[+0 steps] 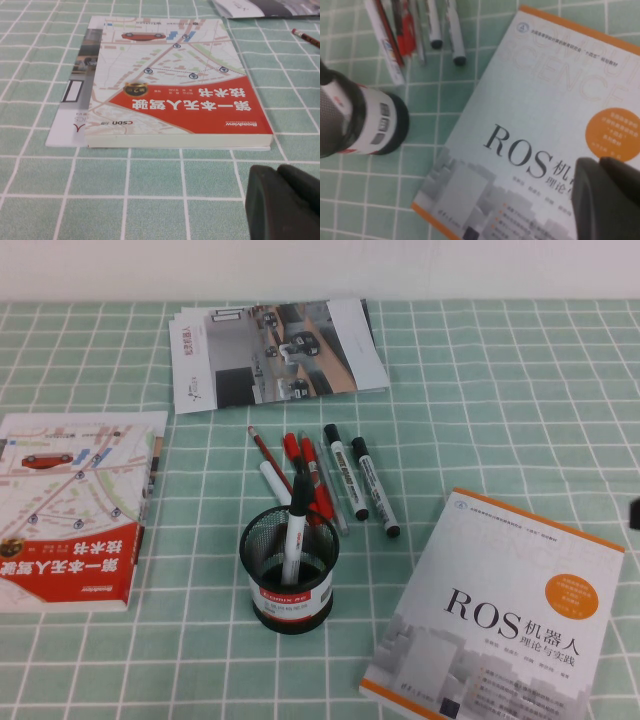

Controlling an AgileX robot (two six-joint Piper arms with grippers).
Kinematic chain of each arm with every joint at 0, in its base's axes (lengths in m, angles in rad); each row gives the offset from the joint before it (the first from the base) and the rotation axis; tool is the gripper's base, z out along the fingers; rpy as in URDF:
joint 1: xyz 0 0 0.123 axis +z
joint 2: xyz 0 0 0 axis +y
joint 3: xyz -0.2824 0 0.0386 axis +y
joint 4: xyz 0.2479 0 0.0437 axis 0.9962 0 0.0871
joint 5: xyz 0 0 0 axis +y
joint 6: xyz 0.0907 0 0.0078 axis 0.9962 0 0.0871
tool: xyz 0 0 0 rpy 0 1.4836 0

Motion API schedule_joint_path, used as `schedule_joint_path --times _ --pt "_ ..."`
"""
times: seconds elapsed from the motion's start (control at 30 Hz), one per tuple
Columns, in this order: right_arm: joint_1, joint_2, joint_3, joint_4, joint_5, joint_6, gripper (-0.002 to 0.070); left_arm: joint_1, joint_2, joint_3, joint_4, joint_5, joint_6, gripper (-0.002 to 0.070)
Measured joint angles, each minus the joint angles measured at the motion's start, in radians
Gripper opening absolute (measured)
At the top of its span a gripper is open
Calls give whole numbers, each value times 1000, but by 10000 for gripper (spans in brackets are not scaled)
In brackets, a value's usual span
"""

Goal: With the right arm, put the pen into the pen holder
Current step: Pick up the pen on the table

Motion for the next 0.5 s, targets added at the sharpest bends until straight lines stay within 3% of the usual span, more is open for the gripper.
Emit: schedule_joint_path --times 0.17,0.5 --pt "63 208 -148 -57 37 10 -20 0 0 0 0 0 0 -4" --pt "300 621 -519 -189 110 118 -20 0 0 0 0 0 0 -4"
